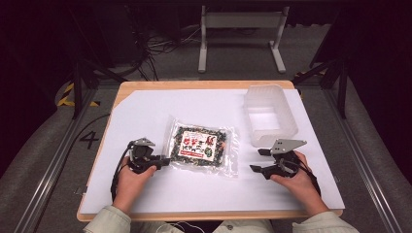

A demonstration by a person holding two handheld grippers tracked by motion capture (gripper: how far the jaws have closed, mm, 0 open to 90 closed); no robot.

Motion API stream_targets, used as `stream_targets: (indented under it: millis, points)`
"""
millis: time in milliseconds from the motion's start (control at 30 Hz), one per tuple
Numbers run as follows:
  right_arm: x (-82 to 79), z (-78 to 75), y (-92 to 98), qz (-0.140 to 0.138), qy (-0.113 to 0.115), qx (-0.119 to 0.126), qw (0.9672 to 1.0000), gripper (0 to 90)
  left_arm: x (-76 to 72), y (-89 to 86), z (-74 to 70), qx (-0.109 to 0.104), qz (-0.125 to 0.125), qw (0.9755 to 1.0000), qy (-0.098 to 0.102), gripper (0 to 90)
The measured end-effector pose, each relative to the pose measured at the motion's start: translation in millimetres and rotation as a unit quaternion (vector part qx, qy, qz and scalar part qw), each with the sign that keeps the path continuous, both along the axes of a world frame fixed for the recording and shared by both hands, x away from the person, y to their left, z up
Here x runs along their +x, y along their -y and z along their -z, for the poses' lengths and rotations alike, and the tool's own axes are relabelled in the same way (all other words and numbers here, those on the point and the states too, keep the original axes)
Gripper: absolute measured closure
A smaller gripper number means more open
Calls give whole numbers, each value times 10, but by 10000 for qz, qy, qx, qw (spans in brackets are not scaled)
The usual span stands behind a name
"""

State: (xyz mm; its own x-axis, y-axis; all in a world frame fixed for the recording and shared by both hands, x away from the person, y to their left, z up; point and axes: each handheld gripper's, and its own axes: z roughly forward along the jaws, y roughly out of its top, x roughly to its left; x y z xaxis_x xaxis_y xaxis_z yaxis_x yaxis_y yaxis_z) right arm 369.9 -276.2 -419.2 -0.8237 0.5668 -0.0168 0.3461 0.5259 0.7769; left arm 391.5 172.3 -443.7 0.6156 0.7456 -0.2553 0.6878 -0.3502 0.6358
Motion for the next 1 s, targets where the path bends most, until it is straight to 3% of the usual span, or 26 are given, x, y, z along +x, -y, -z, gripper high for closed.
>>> stream_targets:
  millis: [67, 167, 200, 433, 700, 733, 800, 967, 1000]
  points:
    - [-1, 1, -7, -22, 1, -5, 10000, 301, -16, 22, -9, -21, -88, 10000, -38, 736]
    - [-3, 1, -9, -39, 7, -5, 10000, 300, -7, -47, -9, -377, -210, 9989, -166, 799]
    - [-3, 2, -8, -39, 5, 0, 10000, 299, -3, -60, -7, -408, -211, 9988, -179, 814]
    - [-3, 4, 3, -39, 3, -6, 10000, 299, -15, -84, -52, -554, -366, 9978, 23, 891]
    - [-6, 2, -5, -37, 10, -16, 10000, 299, -63, -152, -247, -854, -379, 9943, 509, 895]
    - [-4, 2, -6, -36, 18, -17, 10000, 299, -94, -158, -334, -973, -372, 9926, 621, 895]
    - [-5, 1, -7, -31, 12, -16, 10000, 299, -107, -160, -378, -1010, -383, 9916, 714, 895]
    - [2, -9, 5, -5, 35, 0, 10000, 298, -156, -154, -587, -1257, -149, 9874, 953, 896]
    - [1, -18, 13, 2, 53, 14, 10000, 298, -189, -133, -680, -1311, -85, 9852, 1104, 896]
